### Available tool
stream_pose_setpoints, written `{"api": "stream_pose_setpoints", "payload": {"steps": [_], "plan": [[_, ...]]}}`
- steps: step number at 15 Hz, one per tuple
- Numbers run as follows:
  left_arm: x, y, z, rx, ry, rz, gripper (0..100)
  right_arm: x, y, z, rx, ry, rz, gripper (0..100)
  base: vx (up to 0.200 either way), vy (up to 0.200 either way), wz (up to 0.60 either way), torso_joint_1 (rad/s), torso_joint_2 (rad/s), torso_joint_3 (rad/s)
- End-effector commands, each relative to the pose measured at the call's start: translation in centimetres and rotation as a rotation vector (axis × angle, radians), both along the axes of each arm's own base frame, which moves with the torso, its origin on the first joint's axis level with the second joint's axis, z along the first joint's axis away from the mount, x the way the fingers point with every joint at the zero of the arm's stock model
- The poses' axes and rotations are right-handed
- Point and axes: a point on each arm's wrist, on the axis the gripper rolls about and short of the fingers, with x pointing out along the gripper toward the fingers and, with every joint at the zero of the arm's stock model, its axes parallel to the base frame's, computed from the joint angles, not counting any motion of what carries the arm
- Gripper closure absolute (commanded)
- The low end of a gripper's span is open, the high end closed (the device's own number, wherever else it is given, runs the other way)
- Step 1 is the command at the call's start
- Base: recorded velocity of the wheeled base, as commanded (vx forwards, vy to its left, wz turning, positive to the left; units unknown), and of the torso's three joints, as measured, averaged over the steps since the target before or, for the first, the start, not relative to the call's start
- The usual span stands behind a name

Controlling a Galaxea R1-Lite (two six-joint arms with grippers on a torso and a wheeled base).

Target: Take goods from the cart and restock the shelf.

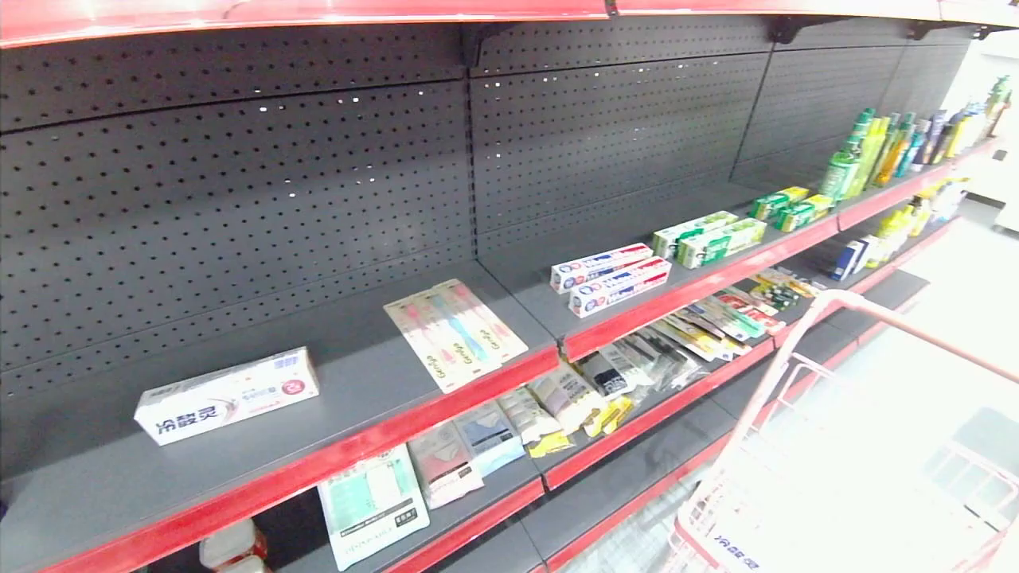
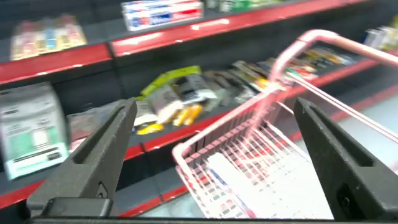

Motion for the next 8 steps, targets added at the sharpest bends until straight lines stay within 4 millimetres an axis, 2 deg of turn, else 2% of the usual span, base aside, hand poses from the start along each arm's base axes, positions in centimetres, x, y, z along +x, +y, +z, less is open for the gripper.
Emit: {"api": "stream_pose_setpoints", "payload": {"steps": [1,8], "plan": [[0.01,0.00,0.00,0.000,0.001,0.000,0,0.00,0.00,0.00,0.000,0.000,-0.001,0,0.000,0.000,-0.60,0.002,0.00,0.007],[0.01,0.00,0.00,0.001,0.001,0.000,0,0.00,0.00,0.00,0.001,0.000,0.001,0,0.000,0.000,-0.60,0.004,0.00,0.002]]}}
